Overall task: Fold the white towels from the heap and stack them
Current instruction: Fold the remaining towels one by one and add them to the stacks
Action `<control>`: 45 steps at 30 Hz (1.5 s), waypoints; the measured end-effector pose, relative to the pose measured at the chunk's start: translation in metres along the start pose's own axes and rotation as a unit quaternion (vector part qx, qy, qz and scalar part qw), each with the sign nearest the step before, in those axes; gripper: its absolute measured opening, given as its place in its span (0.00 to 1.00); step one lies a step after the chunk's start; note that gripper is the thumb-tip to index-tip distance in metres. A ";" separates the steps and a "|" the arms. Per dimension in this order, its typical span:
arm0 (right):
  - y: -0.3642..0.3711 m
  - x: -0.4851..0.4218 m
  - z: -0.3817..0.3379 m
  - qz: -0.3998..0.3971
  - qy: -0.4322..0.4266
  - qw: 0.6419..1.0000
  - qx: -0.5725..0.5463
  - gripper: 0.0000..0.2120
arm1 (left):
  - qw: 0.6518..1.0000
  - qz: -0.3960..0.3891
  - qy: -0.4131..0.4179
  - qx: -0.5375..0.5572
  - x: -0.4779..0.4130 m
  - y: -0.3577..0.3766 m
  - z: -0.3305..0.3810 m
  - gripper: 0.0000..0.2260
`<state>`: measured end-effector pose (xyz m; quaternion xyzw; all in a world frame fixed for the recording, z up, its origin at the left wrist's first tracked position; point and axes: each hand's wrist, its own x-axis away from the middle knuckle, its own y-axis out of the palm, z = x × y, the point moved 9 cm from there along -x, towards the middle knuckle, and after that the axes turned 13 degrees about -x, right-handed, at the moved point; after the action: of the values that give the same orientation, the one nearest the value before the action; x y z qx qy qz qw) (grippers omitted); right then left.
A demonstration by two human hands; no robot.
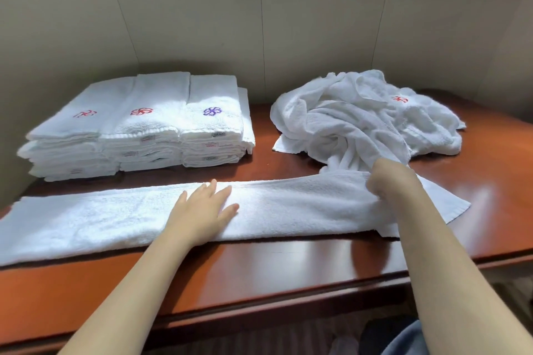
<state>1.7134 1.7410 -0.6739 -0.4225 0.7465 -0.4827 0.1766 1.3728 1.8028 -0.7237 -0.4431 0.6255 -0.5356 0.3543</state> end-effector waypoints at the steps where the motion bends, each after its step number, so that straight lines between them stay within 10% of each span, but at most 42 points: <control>1: -0.003 0.003 -0.003 0.013 0.004 1.000 -0.014 0.06 | 1.000 -0.001 -0.017 -0.001 0.004 0.002 -0.011 0.25; 6: -0.001 0.029 -0.062 0.123 -0.130 0.982 -0.055 0.17 | 0.997 -0.003 -0.042 0.062 0.026 0.015 -0.043 0.27; 11: 0.098 0.073 -0.141 -0.012 -0.342 0.940 0.005 0.23 | 0.998 0.010 -0.028 0.050 0.045 0.022 -0.051 0.27; 15: 0.159 0.074 -0.138 -0.125 -0.336 0.932 0.061 0.24 | 0.999 0.005 -0.039 0.032 0.058 0.026 -0.068 0.27; 25: 0.181 0.130 -0.207 -0.068 -0.450 0.890 0.020 0.20 | 0.966 -0.043 -0.250 0.046 0.097 0.044 -0.188 0.28; 34: 0.240 0.177 -0.242 -0.154 -0.485 0.858 0.075 0.23 | 0.821 -0.023 -0.556 0.131 0.176 0.071 -0.293 0.33; 41: 0.243 0.175 -0.242 -0.188 -0.486 0.848 0.093 0.23 | 0.782 0.120 -0.579 0.197 0.177 0.061 -0.302 0.27; 45: 0.243 0.178 -0.241 -0.180 -0.497 0.843 0.100 0.23 | 0.594 0.264 -0.612 0.450 0.180 0.065 -0.298 0.28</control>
<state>1.3364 1.7796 -0.7463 -0.7125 0.4177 -0.3036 0.4751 1.0243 1.7434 -0.7298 -0.2660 0.0312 -0.2352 0.9343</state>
